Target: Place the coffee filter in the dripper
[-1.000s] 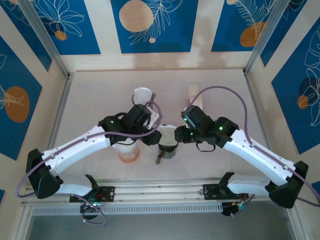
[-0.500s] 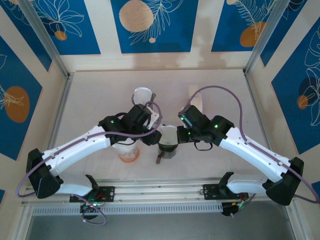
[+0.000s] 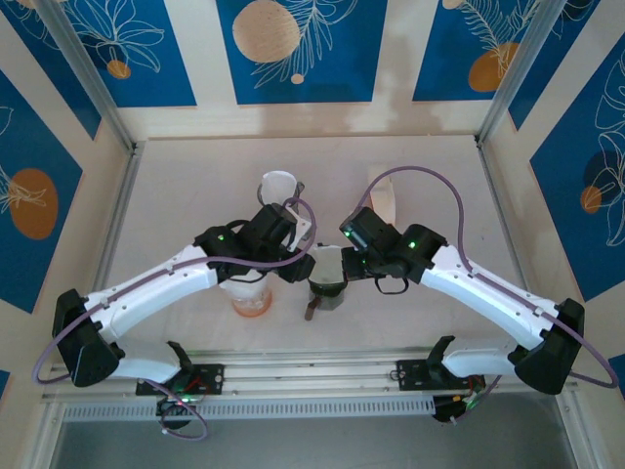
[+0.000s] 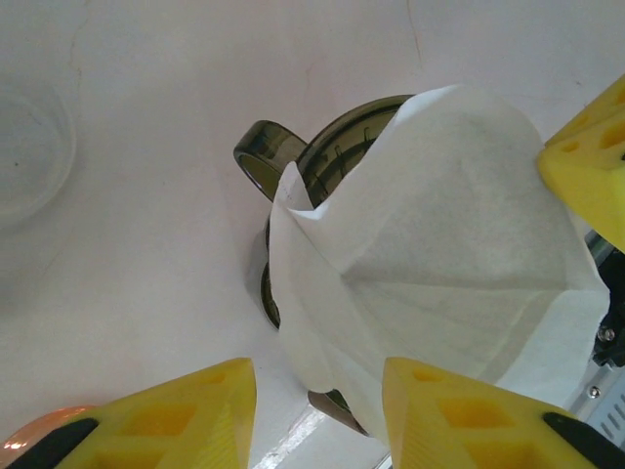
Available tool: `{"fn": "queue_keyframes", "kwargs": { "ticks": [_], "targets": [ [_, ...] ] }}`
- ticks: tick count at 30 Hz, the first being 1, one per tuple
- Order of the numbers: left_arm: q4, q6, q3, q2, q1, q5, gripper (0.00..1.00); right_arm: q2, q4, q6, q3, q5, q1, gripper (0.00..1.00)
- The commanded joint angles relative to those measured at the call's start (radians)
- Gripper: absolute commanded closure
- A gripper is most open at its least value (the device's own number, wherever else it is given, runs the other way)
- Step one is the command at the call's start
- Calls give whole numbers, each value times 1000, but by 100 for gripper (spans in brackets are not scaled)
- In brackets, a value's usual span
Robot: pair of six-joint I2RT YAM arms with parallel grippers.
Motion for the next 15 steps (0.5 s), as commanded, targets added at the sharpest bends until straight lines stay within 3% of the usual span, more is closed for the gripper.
{"fn": "queue_keyframes", "kwargs": {
  "ticks": [1, 7, 11, 15],
  "targets": [
    [-18, 13, 15, -3, -10, -43, 62, 4, -26, -8, 29, 19, 10, 96],
    [-34, 17, 10, -6, -10, -61, 65, 3, -30, -3, 39, 29, 13, 92],
    [-28, 17, 8, -11, -10, -48, 65, -2, -36, -4, 61, 78, 29, 54],
    [-22, 16, 2, -8, -10, -44, 64, 25, -3, -15, 71, 35, 20, 42]
  ]
}}
